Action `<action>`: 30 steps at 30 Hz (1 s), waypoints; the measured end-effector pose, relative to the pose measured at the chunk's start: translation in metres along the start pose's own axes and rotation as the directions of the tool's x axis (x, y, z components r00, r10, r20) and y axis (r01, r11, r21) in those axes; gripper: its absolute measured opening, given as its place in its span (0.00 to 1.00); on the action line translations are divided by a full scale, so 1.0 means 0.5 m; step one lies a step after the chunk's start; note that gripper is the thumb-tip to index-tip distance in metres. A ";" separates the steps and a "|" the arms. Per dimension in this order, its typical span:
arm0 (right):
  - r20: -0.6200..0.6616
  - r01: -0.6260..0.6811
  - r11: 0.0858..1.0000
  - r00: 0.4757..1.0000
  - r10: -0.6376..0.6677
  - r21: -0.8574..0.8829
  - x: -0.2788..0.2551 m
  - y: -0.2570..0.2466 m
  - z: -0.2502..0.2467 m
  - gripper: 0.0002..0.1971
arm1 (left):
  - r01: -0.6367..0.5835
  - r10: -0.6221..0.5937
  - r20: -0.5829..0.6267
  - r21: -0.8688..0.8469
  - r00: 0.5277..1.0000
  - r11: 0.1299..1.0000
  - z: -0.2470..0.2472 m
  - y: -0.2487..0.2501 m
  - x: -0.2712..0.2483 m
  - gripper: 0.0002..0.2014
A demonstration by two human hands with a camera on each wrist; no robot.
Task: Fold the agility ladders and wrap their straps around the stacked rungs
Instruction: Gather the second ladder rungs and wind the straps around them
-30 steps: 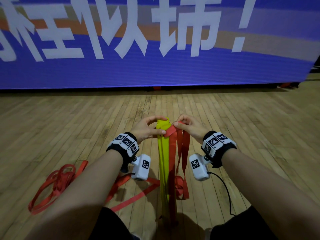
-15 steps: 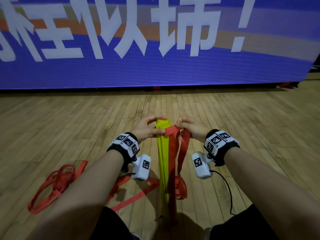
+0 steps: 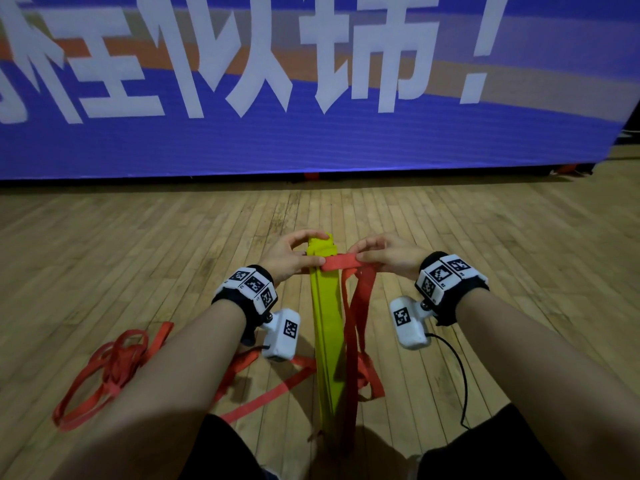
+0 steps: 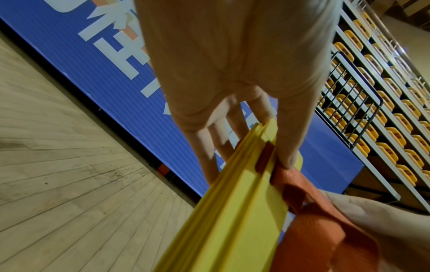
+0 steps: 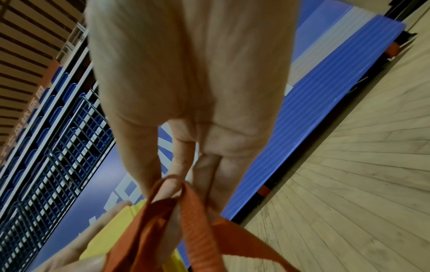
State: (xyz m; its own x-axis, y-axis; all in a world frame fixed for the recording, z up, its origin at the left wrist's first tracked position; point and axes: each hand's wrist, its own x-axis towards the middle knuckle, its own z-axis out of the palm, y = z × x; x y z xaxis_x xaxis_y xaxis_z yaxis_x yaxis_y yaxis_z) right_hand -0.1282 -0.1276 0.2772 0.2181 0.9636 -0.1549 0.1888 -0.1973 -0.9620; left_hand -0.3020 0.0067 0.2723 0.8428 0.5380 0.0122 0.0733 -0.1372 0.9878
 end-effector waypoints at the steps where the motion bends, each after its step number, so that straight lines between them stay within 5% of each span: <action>1: 0.002 -0.001 1.000 1.000 0.001 0.005 -0.001 -0.001 -0.001 0.08 | 0.000 0.000 0.000 0.000 1.000 1.000 0.001 0.000 0.000 0.19; 7: 0.006 -0.021 0.998 1.000 0.021 0.051 -0.003 -0.003 0.001 0.13 | -0.002 0.001 0.006 0.033 1.000 0.999 0.003 -0.001 0.002 0.19; 15: -0.143 0.002 0.938 0.988 -0.055 -0.346 0.004 -0.015 0.004 0.07 | -0.013 0.012 0.007 0.039 1.000 0.999 0.012 0.000 0.003 0.19; 30: -0.204 0.036 0.866 0.966 -0.157 -0.499 0.009 -0.025 0.038 0.02 | -0.082 0.088 -0.029 0.171 0.996 0.982 0.013 -0.009 0.010 0.20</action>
State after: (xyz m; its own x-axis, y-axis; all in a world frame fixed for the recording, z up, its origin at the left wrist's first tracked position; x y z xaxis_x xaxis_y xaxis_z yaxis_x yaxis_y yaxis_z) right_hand -0.1479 -0.1171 0.2844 0.3761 0.9254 0.0475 0.6490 -0.2265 -0.7263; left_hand -0.2946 0.0044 0.2670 0.8300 0.5480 0.1040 0.0938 -0.3210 0.9424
